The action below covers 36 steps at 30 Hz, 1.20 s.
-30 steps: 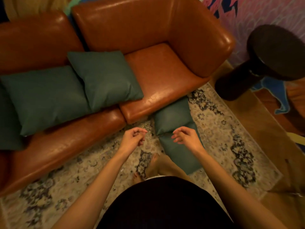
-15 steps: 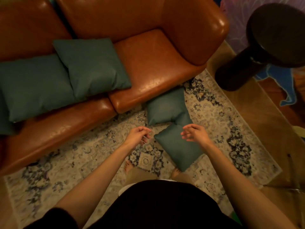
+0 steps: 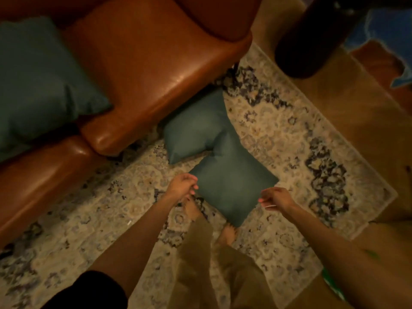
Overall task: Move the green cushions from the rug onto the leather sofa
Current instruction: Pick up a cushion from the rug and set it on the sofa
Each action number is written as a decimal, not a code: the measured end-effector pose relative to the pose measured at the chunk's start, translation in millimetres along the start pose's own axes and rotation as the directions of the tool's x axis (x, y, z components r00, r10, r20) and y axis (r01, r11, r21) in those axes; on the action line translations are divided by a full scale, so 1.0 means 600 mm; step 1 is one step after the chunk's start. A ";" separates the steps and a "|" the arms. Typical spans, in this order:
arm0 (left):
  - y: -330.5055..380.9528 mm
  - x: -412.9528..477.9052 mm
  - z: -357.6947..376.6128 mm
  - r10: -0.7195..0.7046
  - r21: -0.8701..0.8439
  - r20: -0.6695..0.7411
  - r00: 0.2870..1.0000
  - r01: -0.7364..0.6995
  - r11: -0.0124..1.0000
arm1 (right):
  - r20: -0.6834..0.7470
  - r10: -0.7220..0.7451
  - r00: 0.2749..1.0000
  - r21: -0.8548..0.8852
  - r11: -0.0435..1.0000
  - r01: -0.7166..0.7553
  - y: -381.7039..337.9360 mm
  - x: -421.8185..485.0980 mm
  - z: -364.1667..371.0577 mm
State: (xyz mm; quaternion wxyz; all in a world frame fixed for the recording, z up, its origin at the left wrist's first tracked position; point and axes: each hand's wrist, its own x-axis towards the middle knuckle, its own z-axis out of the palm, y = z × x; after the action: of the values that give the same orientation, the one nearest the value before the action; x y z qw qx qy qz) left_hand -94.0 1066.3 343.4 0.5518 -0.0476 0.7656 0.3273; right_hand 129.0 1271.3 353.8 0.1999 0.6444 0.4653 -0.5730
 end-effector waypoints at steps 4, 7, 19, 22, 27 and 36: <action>0.007 0.177 0.044 -0.005 0.070 -0.026 1.000 0.007 0.997 | -0.061 0.119 0.991 0.170 0.980 -0.108 0.053 0.173 0.013; -0.012 0.303 0.088 0.025 0.178 0.001 1.000 -0.025 0.984 | -0.075 0.137 0.988 0.246 0.962 -0.114 0.104 0.287 0.035; -0.055 0.560 0.199 0.028 0.314 0.040 0.999 -0.039 0.949 | -0.251 0.151 0.956 0.638 0.768 0.046 0.272 0.607 0.086; -0.063 0.564 0.206 0.063 0.408 0.009 0.998 -0.061 0.911 | -0.253 0.177 0.951 0.623 0.782 0.020 0.202 0.544 0.103; -0.078 0.509 0.201 0.327 0.738 -0.080 0.941 -0.164 0.654 | -0.285 0.217 0.934 0.545 0.838 -0.029 0.170 0.519 0.105; -0.021 0.287 0.087 0.580 0.698 -0.116 0.807 -0.349 0.626 | -0.167 0.087 0.982 0.550 0.835 0.020 0.074 0.393 0.132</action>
State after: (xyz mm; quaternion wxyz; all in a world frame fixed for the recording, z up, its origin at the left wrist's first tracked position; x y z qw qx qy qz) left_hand -112.5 1135.3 177.5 0.2913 0.2936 0.8957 0.1630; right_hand 101.1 1274.5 103.0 -0.0272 0.7332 0.2867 -0.6161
